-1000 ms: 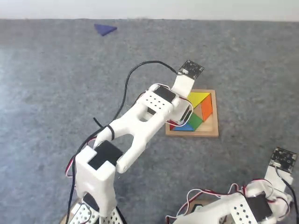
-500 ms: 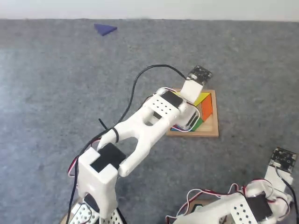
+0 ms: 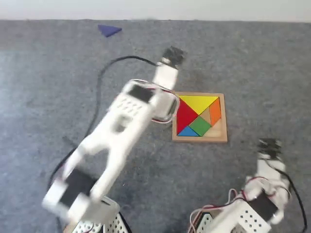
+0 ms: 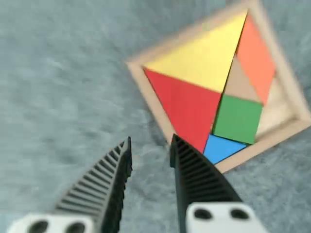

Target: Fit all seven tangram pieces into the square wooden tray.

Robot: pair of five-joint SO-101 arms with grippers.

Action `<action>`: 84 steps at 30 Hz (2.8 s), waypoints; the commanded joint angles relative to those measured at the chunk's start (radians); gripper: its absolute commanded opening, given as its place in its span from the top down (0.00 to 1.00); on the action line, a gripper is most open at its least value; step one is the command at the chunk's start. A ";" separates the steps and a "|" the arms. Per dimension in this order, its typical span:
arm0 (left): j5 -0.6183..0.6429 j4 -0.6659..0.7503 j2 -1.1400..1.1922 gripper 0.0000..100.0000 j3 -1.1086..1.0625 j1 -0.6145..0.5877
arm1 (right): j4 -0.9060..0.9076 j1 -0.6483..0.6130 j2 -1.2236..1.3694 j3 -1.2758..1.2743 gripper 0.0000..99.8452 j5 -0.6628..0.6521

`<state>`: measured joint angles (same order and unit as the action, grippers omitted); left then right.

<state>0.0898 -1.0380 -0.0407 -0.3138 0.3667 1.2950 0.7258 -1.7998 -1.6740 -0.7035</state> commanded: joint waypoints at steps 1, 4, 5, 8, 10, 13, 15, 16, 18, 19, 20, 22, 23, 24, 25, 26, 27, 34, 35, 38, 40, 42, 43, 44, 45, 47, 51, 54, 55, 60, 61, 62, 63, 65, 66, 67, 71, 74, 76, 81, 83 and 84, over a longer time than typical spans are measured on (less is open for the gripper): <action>-0.026 0.034 -0.516 0.88 -0.255 -0.057 | -0.019 -0.245 -0.015 -0.011 0.75 0.002; -0.034 0.103 -0.801 0.88 -0.513 -0.124 | -0.021 -0.314 -0.015 -0.011 0.75 0.092; -0.049 0.137 -0.890 0.88 -0.596 -0.176 | -0.024 -0.323 -0.015 -0.011 0.76 0.123; -0.117 0.222 -1.145 0.88 -0.848 -0.318 | -0.028 -0.334 -0.015 -0.011 0.84 0.167; -0.118 0.261 -1.303 0.88 -1.018 -0.368 | -0.028 -0.334 -0.015 -0.011 0.92 0.169; -0.101 0.301 -1.533 0.88 -1.218 -0.368 | -0.025 -0.334 -0.015 -0.011 1.00 0.166; -0.083 0.298 -1.683 0.88 -1.299 -0.356 | -0.024 -0.334 -0.015 -0.011 0.98 0.166; -0.077 0.298 -1.755 0.88 -1.342 -0.350 | -0.024 -0.334 -0.015 -0.011 0.97 0.166; -0.077 0.281 -1.807 0.88 -1.368 -0.339 | -0.027 -0.332 -0.015 -0.011 0.97 0.166; -0.075 0.262 -1.789 0.88 -1.362 -0.331 | -0.028 -0.329 -0.013 -0.011 0.97 0.166; -0.075 0.267 -1.760 0.88 -1.368 -0.325 | -0.028 -0.329 -0.013 -0.011 0.97 0.166; -0.075 0.298 -1.722 0.88 -1.371 -0.315 | -0.031 -0.332 -0.013 -0.011 0.97 0.166; -0.075 0.311 -1.703 0.88 -1.371 -0.310 | -0.031 -0.332 -0.013 -0.011 0.97 0.166; -0.075 0.324 -1.689 0.88 -1.372 -0.307 | -0.031 -0.331 -0.013 -0.011 0.97 0.166; -0.075 0.330 -1.674 0.88 -1.374 -0.304 | -0.031 -0.332 -0.013 -0.011 0.97 0.166; -0.075 0.328 -1.660 0.88 -1.374 -0.302 | -0.035 -0.334 -0.013 -0.011 0.97 0.166; -0.075 0.331 -1.648 0.88 -1.376 -0.302 | -0.042 -0.334 -0.013 -0.011 0.97 0.169; -0.083 0.304 -1.628 0.88 -1.376 -0.275 | -0.019 -0.332 -0.013 -0.011 0.97 0.172; -0.083 0.272 -1.628 0.88 -1.376 -0.273 | 0.002 -0.331 -0.013 -0.011 0.97 0.167; -0.084 0.127 -1.631 0.88 -1.376 -0.275 | 0.022 -0.328 -0.013 -0.011 0.97 0.164; -0.084 0.020 -1.631 0.88 -1.376 -0.273 | 0.021 -0.329 -0.015 -0.011 0.97 0.164; -0.083 -0.078 -1.637 0.88 -1.369 -0.270 | 0.021 -0.332 -0.015 -0.011 0.97 0.164; -0.083 -0.091 -1.646 0.88 -1.366 -0.272 | 0.021 -0.332 -0.015 -0.011 0.97 0.164; -0.083 -0.095 -1.659 0.88 -1.366 -0.272 | 0.024 -0.331 -0.015 -0.011 0.97 0.164; -0.081 -0.098 -1.674 0.88 -1.372 -0.273 | 0.028 -0.331 -0.015 -0.011 0.97 0.164; -0.083 -0.100 -1.699 0.88 -1.374 -0.270 | 0.028 -0.328 -0.015 -0.011 0.97 0.164; -0.083 -0.100 -1.715 0.88 -1.372 -0.273 | 0.028 -0.331 -0.015 -0.011 0.97 0.164; -0.083 -0.100 -1.715 0.88 -1.372 -0.273 | 0.028 -0.331 -0.015 -0.011 0.97 0.164; -0.083 -0.100 -1.715 0.88 -1.372 -0.273 | 0.028 -0.331 -0.015 -0.011 0.97 0.164; -0.083 -0.100 -1.715 0.88 -1.372 -0.273 | 0.028 -0.331 -0.015 -0.011 0.97 0.164; -0.083 -0.100 -1.715 0.88 -1.372 -0.273 | 0.028 -0.331 -0.015 -0.011 0.97 0.164; -0.083 -0.100 -1.715 0.88 -1.372 -0.273 | 0.028 -0.331 -0.015 -0.011 0.97 0.164; -0.083 -0.100 -1.715 0.88 -1.372 -0.273 | 0.028 -0.331 -0.015 -0.011 0.97 0.164; -0.083 -0.100 -1.715 0.88 -1.372 -0.273 | 0.028 -0.331 -0.015 -0.011 0.97 0.164; -0.083 -0.100 -1.715 0.88 -1.372 -0.273 | 0.028 -0.331 -0.015 -0.011 0.97 0.164; -0.083 -0.100 -1.715 0.88 -1.372 -0.273 | 0.028 -0.331 -0.015 -0.011 0.97 0.164; -0.083 -0.100 -1.715 0.88 -1.372 -0.273 | 0.028 -0.331 -0.015 -0.011 0.97 0.164; -0.083 -0.100 -1.715 0.88 -1.372 -0.273 | 0.028 -0.331 -0.015 -0.011 0.97 0.164; -0.083 -0.100 -1.715 0.88 -1.372 -0.273 | 0.028 -0.331 -0.015 -0.011 0.97 0.164; -0.083 -0.100 -1.715 0.88 -1.372 -0.273 | 0.028 -0.331 -0.015 -0.011 0.97 0.164; -0.083 -0.100 -1.715 0.88 -1.372 -0.273 | 0.028 -0.331 -0.015 -0.011 0.97 0.164; -0.083 -0.100 -1.715 0.88 -1.372 -0.273 | 0.028 -0.331 -0.015 -0.011 0.97 0.164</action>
<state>-0.0023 -1.1316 -1.7453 -1.6978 0.0890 1.3134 0.4020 -1.7998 -1.6740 -0.5393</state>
